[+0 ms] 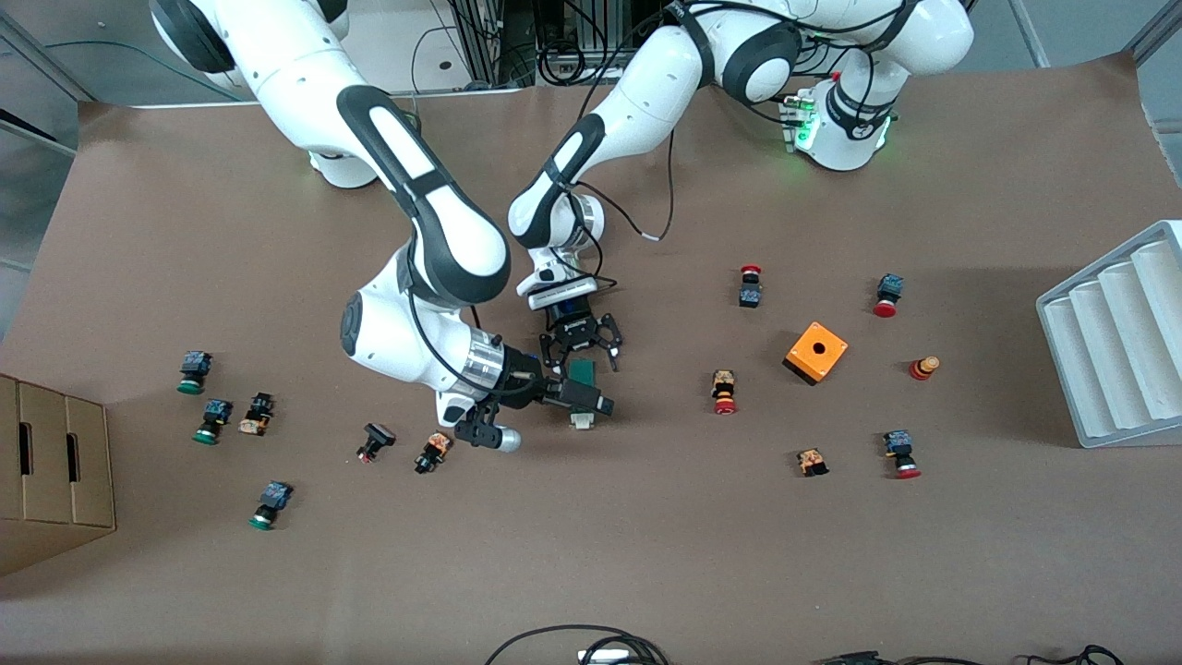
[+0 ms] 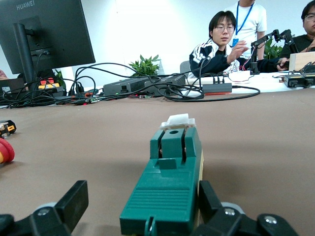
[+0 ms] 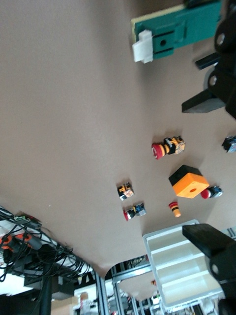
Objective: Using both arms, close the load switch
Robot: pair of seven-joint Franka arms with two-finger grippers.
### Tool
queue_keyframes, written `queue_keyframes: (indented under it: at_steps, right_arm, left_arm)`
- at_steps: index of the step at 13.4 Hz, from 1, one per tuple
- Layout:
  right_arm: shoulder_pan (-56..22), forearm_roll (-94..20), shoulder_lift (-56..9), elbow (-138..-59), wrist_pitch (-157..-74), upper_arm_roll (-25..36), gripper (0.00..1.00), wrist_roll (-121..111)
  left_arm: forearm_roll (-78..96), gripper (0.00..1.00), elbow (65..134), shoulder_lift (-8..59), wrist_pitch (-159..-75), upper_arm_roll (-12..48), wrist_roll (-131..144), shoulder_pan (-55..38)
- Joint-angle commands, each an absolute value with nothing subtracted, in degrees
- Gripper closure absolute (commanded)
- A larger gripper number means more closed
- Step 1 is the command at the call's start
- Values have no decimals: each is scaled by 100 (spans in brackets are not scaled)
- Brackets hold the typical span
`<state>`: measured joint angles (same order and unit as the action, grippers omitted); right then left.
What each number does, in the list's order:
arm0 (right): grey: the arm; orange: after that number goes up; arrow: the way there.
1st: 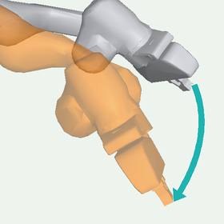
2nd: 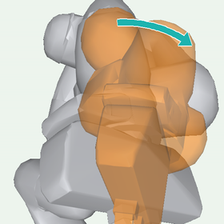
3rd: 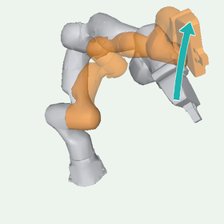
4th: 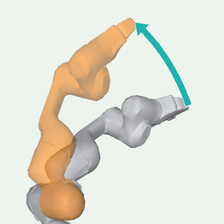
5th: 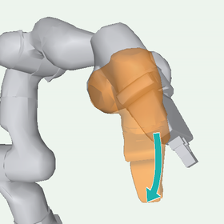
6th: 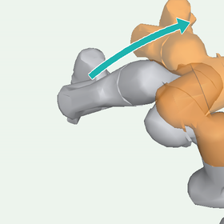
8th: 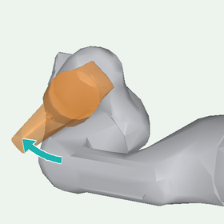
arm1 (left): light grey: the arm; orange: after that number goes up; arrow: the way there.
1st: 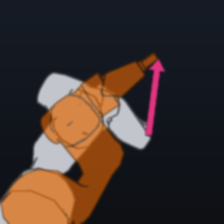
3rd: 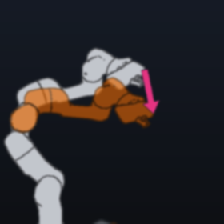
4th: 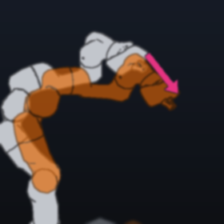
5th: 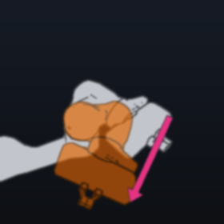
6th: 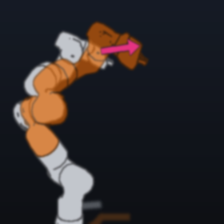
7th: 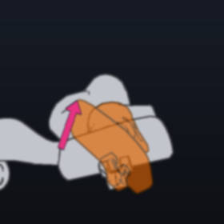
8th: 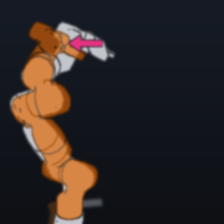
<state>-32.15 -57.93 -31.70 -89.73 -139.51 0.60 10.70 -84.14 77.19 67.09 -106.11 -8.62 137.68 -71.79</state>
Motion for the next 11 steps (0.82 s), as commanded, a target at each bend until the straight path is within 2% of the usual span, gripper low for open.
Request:
queue_keyframes:
  at_steps: [1, 5, 11]
  right_arm:
    - [-2928, -5179, -2796, -9035, -13309, 62, 0, 1257]
    - [-2392, -4222, -2392, -9018, -12210, 53, 0, 1239]
    - [-2004, -2287, -1864, -8974, -11400, 53, 0, 1178]
  left_arm:
    - [-7954, 3, 8086, 6496, -10266, -817, 13773, -7146]
    - [-7717, 3, 7972, 6355, -10266, -747, 13220, -7119]
    - [-7673, 1, 7813, 6030, -10231, -738, 13184, -7128]
